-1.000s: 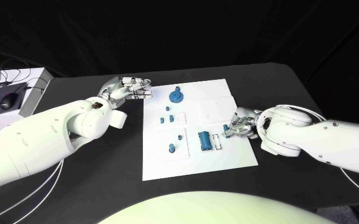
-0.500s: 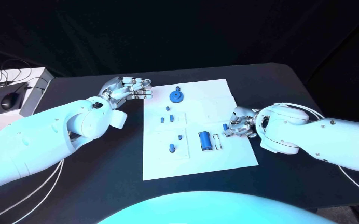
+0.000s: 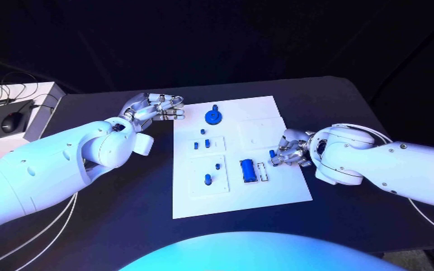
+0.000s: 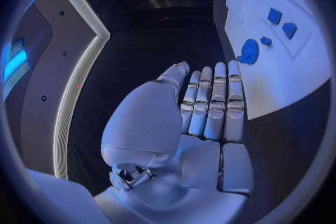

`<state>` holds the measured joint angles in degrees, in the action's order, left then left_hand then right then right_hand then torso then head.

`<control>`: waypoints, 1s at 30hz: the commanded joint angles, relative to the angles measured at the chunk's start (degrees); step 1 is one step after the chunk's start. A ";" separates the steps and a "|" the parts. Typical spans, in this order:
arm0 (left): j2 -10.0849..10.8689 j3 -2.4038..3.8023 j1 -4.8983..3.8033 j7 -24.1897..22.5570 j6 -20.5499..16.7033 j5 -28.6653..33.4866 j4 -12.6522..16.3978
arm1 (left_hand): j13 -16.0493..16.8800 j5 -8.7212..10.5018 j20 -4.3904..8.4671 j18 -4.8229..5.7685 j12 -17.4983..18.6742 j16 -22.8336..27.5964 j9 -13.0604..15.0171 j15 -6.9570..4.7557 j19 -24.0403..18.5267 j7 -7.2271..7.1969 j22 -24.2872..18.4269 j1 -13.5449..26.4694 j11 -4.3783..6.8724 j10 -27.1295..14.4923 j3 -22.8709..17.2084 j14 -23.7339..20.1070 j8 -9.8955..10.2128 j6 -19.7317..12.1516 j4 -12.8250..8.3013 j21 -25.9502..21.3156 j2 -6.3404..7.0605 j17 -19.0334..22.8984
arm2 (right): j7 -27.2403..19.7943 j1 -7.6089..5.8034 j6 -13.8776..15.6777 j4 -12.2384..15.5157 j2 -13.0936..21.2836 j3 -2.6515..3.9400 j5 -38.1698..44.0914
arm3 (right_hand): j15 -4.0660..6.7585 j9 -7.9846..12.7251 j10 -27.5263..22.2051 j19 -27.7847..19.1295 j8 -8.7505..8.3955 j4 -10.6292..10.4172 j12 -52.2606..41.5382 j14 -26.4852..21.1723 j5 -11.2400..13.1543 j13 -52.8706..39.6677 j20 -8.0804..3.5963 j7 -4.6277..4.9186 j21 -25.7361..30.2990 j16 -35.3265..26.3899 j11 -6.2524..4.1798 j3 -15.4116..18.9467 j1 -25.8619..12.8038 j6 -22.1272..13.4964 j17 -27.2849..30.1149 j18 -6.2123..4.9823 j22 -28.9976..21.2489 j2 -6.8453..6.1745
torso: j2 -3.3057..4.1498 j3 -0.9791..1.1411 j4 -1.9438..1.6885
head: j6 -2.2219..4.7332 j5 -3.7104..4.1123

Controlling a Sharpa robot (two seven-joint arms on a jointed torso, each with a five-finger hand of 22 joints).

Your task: Assemble the parts on the task board

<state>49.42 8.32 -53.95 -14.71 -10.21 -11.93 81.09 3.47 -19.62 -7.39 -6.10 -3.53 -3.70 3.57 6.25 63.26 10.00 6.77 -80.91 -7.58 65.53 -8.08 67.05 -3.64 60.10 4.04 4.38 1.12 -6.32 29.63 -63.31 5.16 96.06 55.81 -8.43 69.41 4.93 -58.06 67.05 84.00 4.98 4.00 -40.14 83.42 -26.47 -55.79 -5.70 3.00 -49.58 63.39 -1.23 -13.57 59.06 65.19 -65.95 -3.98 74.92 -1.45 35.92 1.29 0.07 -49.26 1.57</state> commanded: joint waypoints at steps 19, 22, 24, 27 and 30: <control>-0.11 0.01 0.04 -0.23 1.01 0.20 0.04 | -0.06 -0.34 0.03 0.47 0.08 0.07 0.07 -0.04 -0.03 0.00 0.07 -0.22 0.01 -0.50 -0.92 -0.50 -0.01 -0.33 -0.03 0.24 -0.30 0.01 | 1.47 -1.04 2.31 5.59 5.44 -0.76 -10.43 | -0.09 23.48 0.37 0.46 0.64 10.59 0.51 0.13 -0.54 0.18 0.14 0.84 -0.69 0.30 -0.14 -9.92 3.26 -0.91 -0.20 -0.22 6.71 2.27 | -0.03 -0.01 -0.06 | 0.11 -0.03; -0.08 0.01 0.05 -0.22 1.00 0.20 0.04 | -0.06 -0.31 0.06 0.49 0.07 0.08 0.08 -0.03 -0.06 0.01 0.13 -0.18 0.01 -0.49 -1.12 -0.52 -0.02 -0.32 -0.14 0.26 -0.26 0.03 | 1.47 -1.24 2.29 6.60 6.06 -0.76 -11.12 | -0.09 23.48 0.37 0.46 0.64 10.59 0.51 0.13 -0.54 0.18 0.14 0.84 -0.69 0.30 -0.14 -9.92 3.26 -0.91 -0.20 -0.22 6.71 2.27 | -0.01 -0.04 -0.06 | 0.14 0.00; -0.04 0.01 0.05 -0.20 1.00 0.20 0.07 | -0.06 -0.31 0.06 0.49 0.07 0.08 0.08 -0.03 -0.06 0.01 0.13 -0.18 0.01 -0.49 -1.12 -0.52 -0.02 -0.32 -0.14 0.26 -0.26 0.03 | 1.46 -1.33 2.24 7.54 6.56 -0.75 -11.76 | -0.09 23.48 0.37 0.46 0.64 10.59 0.51 0.13 -0.54 0.18 0.14 0.84 -0.69 0.30 -0.14 -9.92 3.26 -0.91 -0.20 -0.22 6.71 2.27 | 0.02 -0.06 -0.05 | 0.11 -0.03; -0.01 0.01 0.04 -0.17 1.01 0.20 0.07 | -0.06 -0.31 0.06 0.49 0.07 0.08 0.08 -0.03 -0.06 0.01 0.13 -0.18 0.01 -0.49 -1.12 -0.52 -0.02 -0.32 -0.14 0.26 -0.26 0.03 | 1.44 -1.38 1.99 8.57 6.90 -0.75 -12.50 | -0.09 23.43 0.38 0.43 0.65 10.55 0.50 0.13 -0.56 0.17 0.14 0.82 -0.65 0.27 -0.14 -9.84 3.24 -0.91 -0.21 -0.23 6.68 2.22 | 0.04 -0.06 -0.02 | 0.06 -0.07; -0.05 0.01 0.04 -0.13 1.08 0.20 0.06 | -0.06 -0.31 0.06 0.49 0.07 0.08 0.08 -0.03 -0.06 0.01 0.13 -0.18 0.01 -0.49 -1.12 -0.52 -0.02 -0.32 -0.14 0.26 -0.26 0.03 | 1.41 -1.41 1.49 9.17 6.83 -0.77 -13.35 | -0.09 23.43 0.36 0.42 0.64 10.46 0.49 0.12 -0.57 0.16 0.14 0.80 -0.69 0.21 -0.14 -9.75 3.19 -0.92 -0.17 -0.22 6.69 2.21 | -0.05 -0.06 -0.01 | -0.01 0.03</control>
<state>49.45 8.31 -53.95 -14.58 -10.18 -11.93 81.06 3.47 -19.61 -7.39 -6.10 -3.53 -3.70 3.57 6.25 63.25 10.00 6.85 -80.91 -7.58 65.53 -8.80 67.05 -3.64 60.10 3.95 4.38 1.12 -6.32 30.75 -64.69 7.77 104.89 62.70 -9.19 58.16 4.93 -34.53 67.03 84.00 5.53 4.21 -39.92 83.41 -26.74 -55.66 -5.70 3.86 -50.05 63.39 -1.20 -13.45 62.31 64.09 -66.07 -3.98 74.95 0.30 35.92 1.23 0.03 -49.18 1.54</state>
